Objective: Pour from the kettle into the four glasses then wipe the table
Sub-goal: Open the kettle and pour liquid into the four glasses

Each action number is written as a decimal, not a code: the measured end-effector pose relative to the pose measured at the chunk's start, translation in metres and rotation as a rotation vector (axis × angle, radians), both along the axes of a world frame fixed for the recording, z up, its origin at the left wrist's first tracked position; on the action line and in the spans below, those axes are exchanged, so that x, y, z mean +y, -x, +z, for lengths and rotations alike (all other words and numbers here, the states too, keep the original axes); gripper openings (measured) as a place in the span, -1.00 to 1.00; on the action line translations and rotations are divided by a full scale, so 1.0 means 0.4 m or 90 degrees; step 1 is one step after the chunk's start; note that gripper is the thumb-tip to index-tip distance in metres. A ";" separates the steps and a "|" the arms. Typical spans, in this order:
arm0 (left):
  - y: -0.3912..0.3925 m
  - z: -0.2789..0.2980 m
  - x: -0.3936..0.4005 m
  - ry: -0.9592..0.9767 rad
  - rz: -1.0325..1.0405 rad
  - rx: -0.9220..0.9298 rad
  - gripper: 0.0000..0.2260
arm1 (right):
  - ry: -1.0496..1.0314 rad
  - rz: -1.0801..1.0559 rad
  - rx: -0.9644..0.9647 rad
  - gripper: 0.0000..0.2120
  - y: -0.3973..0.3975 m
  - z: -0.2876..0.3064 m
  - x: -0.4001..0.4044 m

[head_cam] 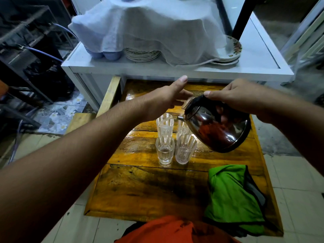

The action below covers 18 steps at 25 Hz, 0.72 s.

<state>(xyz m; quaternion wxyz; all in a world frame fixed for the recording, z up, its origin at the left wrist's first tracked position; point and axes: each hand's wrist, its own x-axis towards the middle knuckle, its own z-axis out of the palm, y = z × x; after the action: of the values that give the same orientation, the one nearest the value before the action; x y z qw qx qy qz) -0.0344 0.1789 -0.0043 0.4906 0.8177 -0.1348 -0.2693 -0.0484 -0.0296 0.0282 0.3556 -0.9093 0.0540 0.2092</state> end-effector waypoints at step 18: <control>0.008 0.014 -0.034 -0.019 -0.009 -0.024 -0.20 | -0.226 0.007 -0.111 -0.53 0.031 -0.119 -0.107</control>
<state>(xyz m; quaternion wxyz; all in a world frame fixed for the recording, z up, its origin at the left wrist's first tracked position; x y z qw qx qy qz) -0.0376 0.1654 0.0012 0.4740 0.8287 -0.1461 -0.2592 -0.0609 -0.0724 -0.0196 0.5126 -0.8473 -0.0194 0.1375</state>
